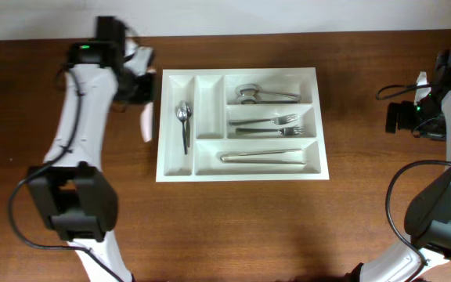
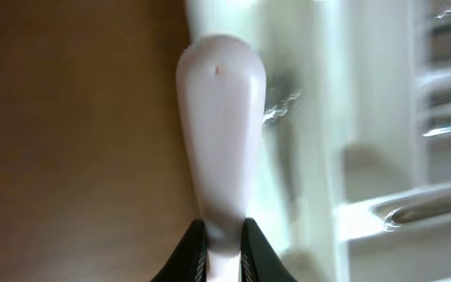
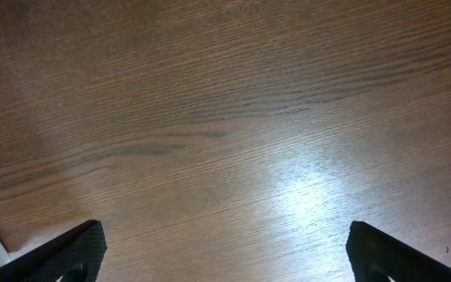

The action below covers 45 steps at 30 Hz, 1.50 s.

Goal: Pack container
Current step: 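Lift the knife and carry it over the tray's narrow middle compartment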

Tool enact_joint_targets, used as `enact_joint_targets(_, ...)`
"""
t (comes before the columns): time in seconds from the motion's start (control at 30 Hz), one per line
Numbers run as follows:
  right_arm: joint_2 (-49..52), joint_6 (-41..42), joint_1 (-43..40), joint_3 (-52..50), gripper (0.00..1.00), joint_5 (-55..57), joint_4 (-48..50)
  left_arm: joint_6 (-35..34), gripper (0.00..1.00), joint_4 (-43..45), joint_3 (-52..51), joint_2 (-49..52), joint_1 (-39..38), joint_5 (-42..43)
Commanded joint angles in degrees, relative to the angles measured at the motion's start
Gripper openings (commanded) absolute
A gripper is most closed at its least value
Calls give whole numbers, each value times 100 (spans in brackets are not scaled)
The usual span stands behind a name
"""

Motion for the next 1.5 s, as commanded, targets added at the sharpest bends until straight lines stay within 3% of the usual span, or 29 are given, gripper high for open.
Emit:
enact_joint_targets(0.0,-46,22,31,-11,99,28,-2,-544,2,280,87,57,-531,140)
enact_joint_targets(0.3,-46,22,31,-11,99,28,-2,-1408,2,1709,87,232,-1462,-61)
enact_joint_targets(0.53,-46,22,31,-11,99,28,-2,-2312,2,1744,87,745,-1552,-162)
enact_joint_targets(0.87,-46,22,31,-11,99,28,-2,-2332,5,1738,87,1008,-1552,-214)
enact_joint_targets(1.2,-46,22,31,-11,99,28,-2,-2306,28,1742,87,1027,-1547,-227)
enact_joint_targets(1.27,-46,22,31,-11,98,28,-2,-2286,37,1742,87,1027,-1545,-229)
enact_joint_targets(1.37,-46,22,31,-11,99,28,-2,-2267,38,1742,87,1027,-1547,-227)
enact_joint_targets(1.47,-46,22,31,-11,99,28,-2,-2264,57,1727,125,1019,-1547,-203)
